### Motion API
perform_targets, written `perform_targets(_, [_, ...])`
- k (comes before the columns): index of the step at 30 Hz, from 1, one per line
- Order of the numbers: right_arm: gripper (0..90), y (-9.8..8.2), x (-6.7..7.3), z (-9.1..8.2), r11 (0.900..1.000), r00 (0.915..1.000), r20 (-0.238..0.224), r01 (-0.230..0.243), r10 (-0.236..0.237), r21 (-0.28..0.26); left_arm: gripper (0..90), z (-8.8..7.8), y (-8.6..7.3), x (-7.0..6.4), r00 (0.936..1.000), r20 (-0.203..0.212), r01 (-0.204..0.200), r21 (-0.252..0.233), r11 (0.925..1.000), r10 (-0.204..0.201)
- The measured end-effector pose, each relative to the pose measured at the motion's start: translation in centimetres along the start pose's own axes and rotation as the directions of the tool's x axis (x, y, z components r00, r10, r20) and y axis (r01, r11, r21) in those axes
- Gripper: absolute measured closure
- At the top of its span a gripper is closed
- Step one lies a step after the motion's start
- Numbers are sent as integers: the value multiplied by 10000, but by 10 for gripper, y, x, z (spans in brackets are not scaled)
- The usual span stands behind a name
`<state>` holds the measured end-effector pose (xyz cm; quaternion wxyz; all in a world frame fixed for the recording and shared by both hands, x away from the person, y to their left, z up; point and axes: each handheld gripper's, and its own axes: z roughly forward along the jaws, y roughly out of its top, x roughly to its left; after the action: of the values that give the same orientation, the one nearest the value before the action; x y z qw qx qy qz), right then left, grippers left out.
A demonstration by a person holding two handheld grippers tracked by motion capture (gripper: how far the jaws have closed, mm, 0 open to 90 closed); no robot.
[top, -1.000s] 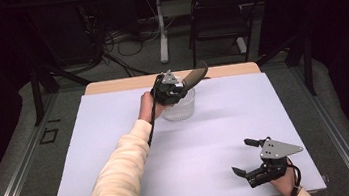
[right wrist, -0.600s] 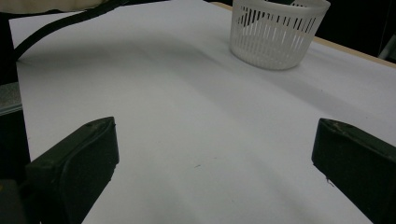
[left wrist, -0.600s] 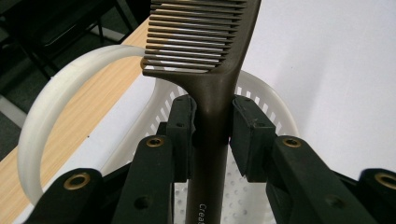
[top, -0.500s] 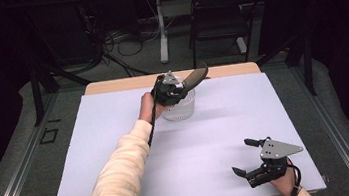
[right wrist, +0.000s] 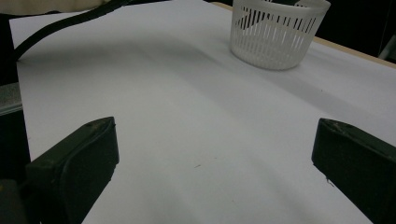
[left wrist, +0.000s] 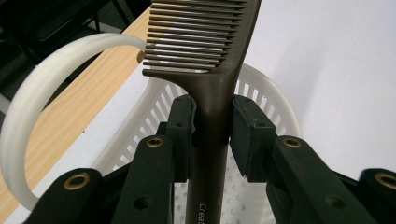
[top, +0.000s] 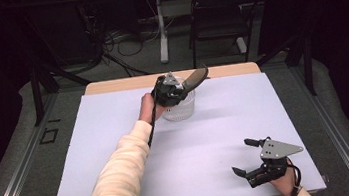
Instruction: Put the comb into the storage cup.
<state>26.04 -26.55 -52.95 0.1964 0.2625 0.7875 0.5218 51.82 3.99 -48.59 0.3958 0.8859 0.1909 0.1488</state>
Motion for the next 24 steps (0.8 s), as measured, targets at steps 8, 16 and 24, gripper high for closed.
perform_targets(8, [3, 0, 0, 0, 10000, 10000, -8, 15, -15, 3, 702, 1, -1, 0, 10000, 59, -42, 123, 9999, 41])
perform_targets(16, [3, 0, 0, 0, 10000, 10000, 8, -6, 6, 5, 514, -2, -2, 0, 9996, 225, 153, 141, 9998, -156])
perform_targets(24, [3, 0, 0, 0, 10000, 10000, 6, 31, -31, 10, 387, -10, -4, 4, 9984, 57, 561, 579, 9967, -566])
